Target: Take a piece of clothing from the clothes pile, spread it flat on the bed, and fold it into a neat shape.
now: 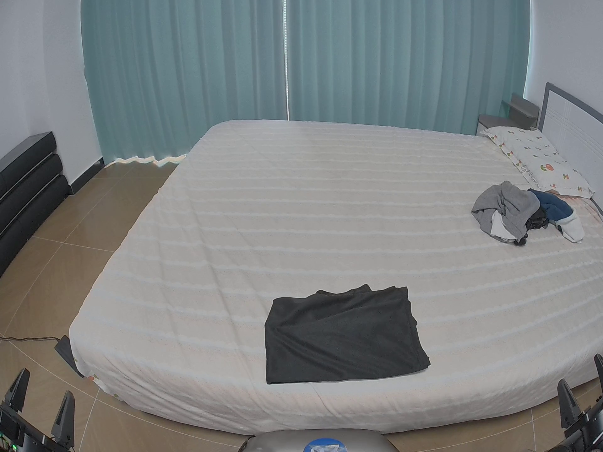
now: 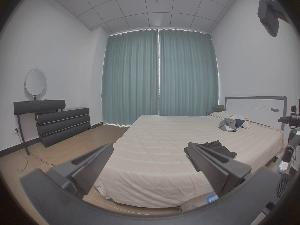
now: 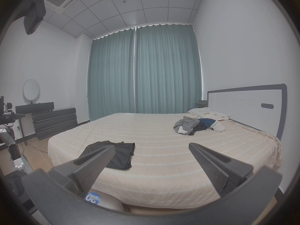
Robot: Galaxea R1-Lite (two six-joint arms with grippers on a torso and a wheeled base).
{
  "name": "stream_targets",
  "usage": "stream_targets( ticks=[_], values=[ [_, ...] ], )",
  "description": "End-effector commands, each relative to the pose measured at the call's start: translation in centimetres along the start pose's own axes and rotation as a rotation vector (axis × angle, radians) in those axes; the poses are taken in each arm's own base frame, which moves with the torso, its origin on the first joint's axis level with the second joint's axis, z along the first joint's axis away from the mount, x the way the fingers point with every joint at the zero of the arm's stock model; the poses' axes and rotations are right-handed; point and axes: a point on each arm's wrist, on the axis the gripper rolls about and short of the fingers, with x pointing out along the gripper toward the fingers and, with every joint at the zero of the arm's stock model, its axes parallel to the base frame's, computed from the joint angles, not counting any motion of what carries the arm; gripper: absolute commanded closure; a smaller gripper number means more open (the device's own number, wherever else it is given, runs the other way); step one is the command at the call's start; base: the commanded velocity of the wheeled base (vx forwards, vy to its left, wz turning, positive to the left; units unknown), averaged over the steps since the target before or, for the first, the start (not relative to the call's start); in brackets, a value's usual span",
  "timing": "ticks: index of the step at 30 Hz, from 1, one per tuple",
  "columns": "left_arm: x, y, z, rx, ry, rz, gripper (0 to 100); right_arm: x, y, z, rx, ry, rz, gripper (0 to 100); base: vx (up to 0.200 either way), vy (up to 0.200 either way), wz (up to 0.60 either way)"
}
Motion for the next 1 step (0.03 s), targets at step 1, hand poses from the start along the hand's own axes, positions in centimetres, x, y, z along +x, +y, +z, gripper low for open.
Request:
stream_targets(
  ticks=[1],
  values=[
    [0.03,0.01,-0.47,0.003,0.004,0.001,0,0.03,0.0,-0.51,0.003,0.003,-0.002,0,0.0,0.0,0.0]
  ],
)
